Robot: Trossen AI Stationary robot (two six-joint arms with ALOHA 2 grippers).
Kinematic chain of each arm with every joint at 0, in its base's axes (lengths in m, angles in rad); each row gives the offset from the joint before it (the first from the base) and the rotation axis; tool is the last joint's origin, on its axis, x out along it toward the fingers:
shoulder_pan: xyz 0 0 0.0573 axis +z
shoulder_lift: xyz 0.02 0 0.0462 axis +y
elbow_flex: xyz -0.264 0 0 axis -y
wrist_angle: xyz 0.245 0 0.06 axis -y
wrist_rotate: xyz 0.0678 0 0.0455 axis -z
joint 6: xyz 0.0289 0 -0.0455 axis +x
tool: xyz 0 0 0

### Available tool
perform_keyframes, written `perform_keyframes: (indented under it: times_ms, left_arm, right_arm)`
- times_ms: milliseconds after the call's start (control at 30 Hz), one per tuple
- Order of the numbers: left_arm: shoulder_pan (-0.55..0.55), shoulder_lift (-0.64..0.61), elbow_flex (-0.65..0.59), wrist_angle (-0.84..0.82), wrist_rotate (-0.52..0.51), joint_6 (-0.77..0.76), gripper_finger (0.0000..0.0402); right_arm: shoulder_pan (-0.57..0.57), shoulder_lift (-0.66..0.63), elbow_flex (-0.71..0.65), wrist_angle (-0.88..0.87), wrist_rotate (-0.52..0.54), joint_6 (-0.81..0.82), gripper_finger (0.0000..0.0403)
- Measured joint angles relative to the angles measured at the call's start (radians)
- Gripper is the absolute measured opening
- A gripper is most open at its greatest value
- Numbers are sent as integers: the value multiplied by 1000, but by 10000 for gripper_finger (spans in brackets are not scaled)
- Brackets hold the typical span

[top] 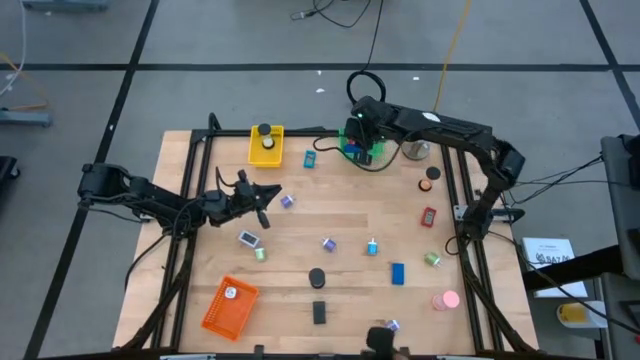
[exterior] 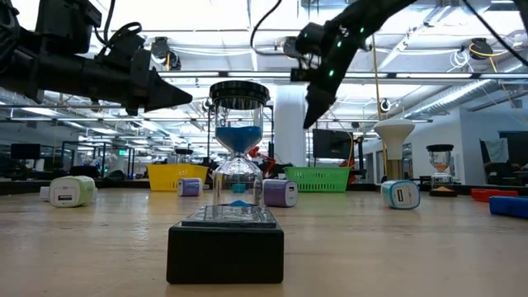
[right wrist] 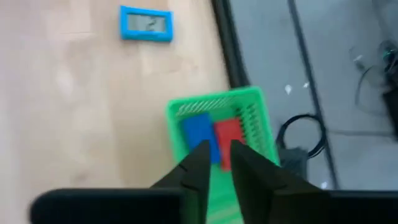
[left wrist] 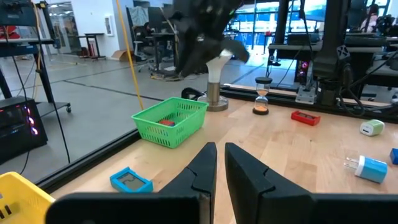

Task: Pick & Place Office items
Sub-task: Put the top purple charger adapter into the orange bin

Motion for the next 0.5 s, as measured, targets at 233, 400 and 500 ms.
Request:
perform_keyframes:
  times_ms: [233,400,500]
  left_arm:
    - [0,0,0,0,0,0,37]
    - [0,0,0,0,0,0,37]
    - [0,0,0,0,0,0,37]
  right_arm:
    - [86,-155,-166,75,3,172,11]
    - [171,-276,-388,292,2,286,13]
    - [241,-342,-542,493,1,338,12]
